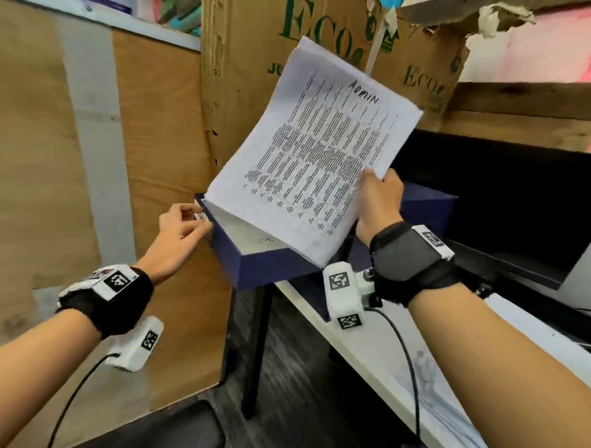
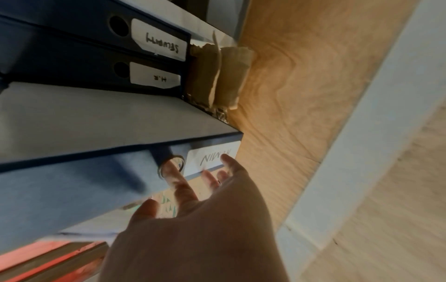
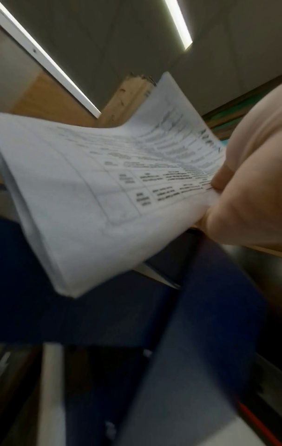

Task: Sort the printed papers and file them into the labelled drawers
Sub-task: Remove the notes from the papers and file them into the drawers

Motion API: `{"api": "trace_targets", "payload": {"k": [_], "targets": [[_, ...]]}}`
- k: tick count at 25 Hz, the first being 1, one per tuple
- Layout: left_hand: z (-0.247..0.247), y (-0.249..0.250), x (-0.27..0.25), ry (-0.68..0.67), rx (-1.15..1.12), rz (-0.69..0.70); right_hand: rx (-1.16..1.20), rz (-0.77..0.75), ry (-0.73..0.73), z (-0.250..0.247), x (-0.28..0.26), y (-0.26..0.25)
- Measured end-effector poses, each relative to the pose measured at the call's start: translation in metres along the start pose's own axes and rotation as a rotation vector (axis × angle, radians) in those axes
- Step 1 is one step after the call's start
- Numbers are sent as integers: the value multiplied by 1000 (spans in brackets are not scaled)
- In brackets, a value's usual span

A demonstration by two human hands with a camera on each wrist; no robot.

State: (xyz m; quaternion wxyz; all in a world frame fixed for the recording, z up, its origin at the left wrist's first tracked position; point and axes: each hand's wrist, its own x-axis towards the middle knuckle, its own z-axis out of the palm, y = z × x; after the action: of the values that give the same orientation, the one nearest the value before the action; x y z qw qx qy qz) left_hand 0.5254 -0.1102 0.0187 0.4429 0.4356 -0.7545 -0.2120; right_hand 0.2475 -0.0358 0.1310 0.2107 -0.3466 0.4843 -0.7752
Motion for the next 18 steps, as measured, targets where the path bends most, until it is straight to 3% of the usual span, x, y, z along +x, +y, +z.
{"api": "trace_targets", "payload": {"k": [4,6,9,11,15,18], "targets": [[-35,16,-22,73,-121,37,-1,143,-38,43,-23,18],[-45,26,-23,26,-294,22,-43,129,-101,49,-40,26],[-52,38,-19,-127,-563,-72,-317,135,-335,49,-52,41],[-55,40,-12,-112,-629,-175,-435,258,-484,46,-54,39],[-68,38,4,47,-621,-329,-603,545,-757,38,-53,14],[-70,45,18,67,-624,-380,-615,715,-842,35,-49,9]]}}
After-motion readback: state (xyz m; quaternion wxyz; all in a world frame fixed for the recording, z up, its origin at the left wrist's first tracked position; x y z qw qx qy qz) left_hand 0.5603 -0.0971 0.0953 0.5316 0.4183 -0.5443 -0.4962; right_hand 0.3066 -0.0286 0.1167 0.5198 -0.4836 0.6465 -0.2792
